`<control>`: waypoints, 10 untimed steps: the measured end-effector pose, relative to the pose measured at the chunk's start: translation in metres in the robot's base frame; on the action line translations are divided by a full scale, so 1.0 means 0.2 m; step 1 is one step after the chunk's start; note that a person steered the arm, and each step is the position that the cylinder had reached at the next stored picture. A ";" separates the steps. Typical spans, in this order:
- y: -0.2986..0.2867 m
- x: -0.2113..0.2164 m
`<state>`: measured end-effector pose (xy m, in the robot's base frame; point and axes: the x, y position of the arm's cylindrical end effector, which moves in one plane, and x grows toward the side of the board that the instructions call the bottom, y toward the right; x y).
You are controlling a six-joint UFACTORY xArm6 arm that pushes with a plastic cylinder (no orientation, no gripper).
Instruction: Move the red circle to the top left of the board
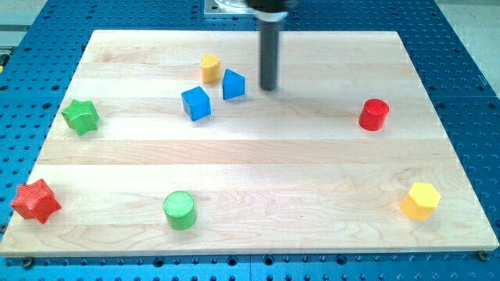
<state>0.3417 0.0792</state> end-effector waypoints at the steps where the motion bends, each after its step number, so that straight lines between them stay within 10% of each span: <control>1: 0.60 0.00; 3: 1.11 0.55; 6: 0.41 0.13; 10: 0.37 0.48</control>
<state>0.4380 0.1532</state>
